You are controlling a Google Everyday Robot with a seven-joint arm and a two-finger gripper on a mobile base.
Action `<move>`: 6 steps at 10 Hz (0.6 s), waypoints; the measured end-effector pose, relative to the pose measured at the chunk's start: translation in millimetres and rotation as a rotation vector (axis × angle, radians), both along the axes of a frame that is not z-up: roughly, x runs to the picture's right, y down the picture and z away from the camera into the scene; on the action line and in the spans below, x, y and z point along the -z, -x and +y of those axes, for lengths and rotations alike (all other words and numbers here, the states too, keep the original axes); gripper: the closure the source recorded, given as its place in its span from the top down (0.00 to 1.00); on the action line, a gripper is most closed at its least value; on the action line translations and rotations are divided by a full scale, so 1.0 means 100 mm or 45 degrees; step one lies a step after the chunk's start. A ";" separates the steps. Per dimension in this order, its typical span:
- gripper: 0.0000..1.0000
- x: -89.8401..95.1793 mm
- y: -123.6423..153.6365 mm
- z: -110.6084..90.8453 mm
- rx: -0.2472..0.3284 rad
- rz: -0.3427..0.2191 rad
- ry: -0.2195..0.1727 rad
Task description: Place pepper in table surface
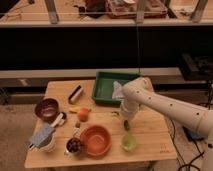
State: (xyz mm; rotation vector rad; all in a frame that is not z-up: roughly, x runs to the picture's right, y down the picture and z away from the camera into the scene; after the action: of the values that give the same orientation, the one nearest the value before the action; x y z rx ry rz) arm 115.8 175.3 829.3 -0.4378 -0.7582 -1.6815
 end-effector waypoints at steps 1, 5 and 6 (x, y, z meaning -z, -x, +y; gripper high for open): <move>0.55 -0.02 0.01 0.00 0.002 0.000 0.001; 0.80 -0.06 0.04 0.01 0.006 -0.004 0.011; 0.80 -0.06 0.04 0.01 0.001 -0.007 0.014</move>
State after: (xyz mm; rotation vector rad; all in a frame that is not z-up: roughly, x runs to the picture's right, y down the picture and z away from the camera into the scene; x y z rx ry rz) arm 111.6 176.0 835.6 -0.4410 -0.7716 -1.6804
